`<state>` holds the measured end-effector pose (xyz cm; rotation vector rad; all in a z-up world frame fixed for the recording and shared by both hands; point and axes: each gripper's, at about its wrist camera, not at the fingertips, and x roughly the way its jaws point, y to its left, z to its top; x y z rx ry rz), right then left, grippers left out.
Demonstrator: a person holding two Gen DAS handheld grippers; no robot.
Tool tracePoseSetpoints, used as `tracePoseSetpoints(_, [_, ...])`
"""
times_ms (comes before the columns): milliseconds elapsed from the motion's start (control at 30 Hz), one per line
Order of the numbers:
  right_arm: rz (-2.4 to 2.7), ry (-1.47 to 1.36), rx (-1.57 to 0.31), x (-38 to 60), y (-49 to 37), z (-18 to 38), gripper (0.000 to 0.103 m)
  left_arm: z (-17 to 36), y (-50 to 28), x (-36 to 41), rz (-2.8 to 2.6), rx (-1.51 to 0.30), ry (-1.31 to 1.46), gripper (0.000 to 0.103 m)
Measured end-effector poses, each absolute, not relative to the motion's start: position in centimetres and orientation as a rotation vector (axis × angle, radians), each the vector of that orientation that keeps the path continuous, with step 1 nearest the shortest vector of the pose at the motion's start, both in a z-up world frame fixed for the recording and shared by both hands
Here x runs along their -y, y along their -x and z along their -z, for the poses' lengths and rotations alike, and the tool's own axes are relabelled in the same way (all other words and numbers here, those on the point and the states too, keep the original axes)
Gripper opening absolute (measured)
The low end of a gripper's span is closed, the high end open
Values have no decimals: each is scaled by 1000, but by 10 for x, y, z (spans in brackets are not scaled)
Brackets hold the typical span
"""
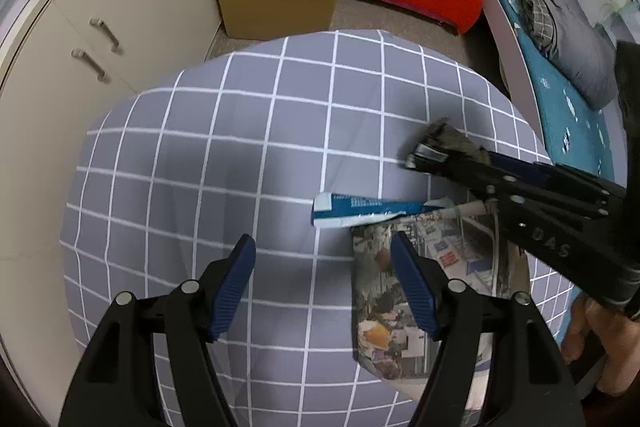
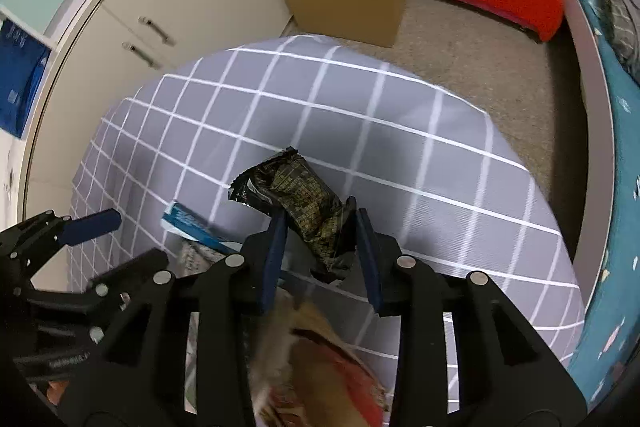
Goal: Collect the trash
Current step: 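Grasp the dark green wrapper with the right gripper and lift it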
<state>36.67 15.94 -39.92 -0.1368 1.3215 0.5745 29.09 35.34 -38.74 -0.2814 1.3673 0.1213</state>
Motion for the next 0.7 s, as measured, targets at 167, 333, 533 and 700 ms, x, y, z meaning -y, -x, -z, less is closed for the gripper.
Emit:
tracePoseSetpoints(167, [-529,67,-1333,-131,-373,400,34,389,-301,-344,-81,-1365,163,69])
tracePoseSetpoints(333, [-515,8,-1333,-115,-376,398,34,394,-308,-331,-33,-1364,24,66])
tracePoseSetpoints(533, [-499,-24,-1320,-106,-375,395,34,395,-318,-321,0,-1334,-53,65])
tracePoseSetpoints(700, [-478,-59,-1322,-98,-373,396,34,395,-326,-313,30,-1311,-123,65])
